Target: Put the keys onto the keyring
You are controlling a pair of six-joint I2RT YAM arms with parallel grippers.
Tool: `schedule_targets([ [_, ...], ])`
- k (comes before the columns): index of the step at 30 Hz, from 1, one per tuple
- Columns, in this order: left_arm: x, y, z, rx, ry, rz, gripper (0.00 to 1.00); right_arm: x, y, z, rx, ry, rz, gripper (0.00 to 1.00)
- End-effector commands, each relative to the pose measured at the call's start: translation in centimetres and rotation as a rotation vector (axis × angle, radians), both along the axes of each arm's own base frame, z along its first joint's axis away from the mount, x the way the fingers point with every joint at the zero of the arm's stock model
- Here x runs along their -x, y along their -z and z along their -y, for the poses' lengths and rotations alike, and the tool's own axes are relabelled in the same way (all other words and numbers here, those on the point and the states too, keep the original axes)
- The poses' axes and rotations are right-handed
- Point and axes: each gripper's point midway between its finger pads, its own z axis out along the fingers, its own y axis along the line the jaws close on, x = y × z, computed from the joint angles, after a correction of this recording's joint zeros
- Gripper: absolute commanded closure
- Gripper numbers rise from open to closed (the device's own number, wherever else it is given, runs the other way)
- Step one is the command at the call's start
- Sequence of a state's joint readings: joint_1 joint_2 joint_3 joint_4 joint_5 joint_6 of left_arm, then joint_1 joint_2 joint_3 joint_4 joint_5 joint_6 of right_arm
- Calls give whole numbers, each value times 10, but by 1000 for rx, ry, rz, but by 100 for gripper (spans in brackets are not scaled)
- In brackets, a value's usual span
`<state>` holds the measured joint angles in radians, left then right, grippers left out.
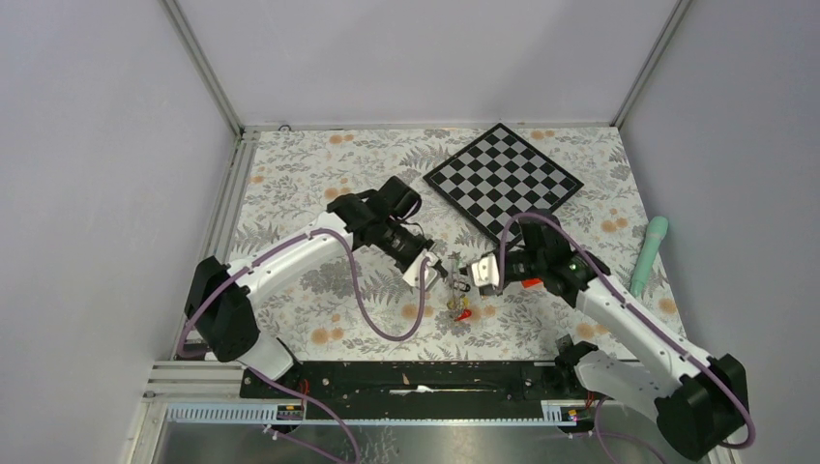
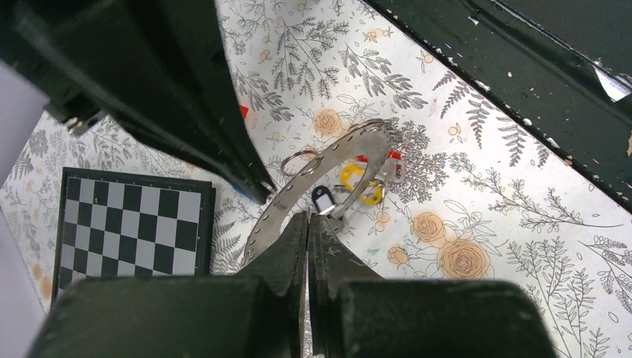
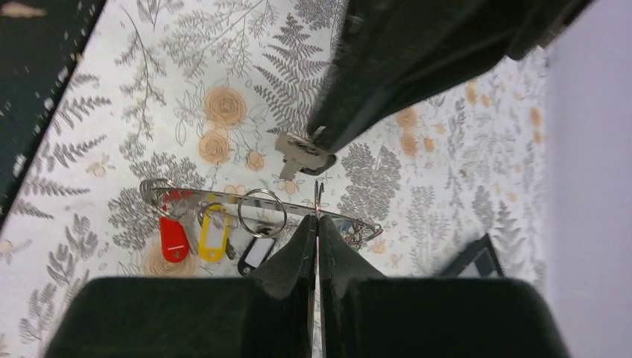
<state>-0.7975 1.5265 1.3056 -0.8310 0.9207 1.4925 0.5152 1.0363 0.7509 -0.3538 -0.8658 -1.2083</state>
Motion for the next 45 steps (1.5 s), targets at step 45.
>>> schedule_targets([
  [45, -7, 2, 29, -87, 123, 281, 100, 14, 0, -4, -32, -99, 178, 100],
])
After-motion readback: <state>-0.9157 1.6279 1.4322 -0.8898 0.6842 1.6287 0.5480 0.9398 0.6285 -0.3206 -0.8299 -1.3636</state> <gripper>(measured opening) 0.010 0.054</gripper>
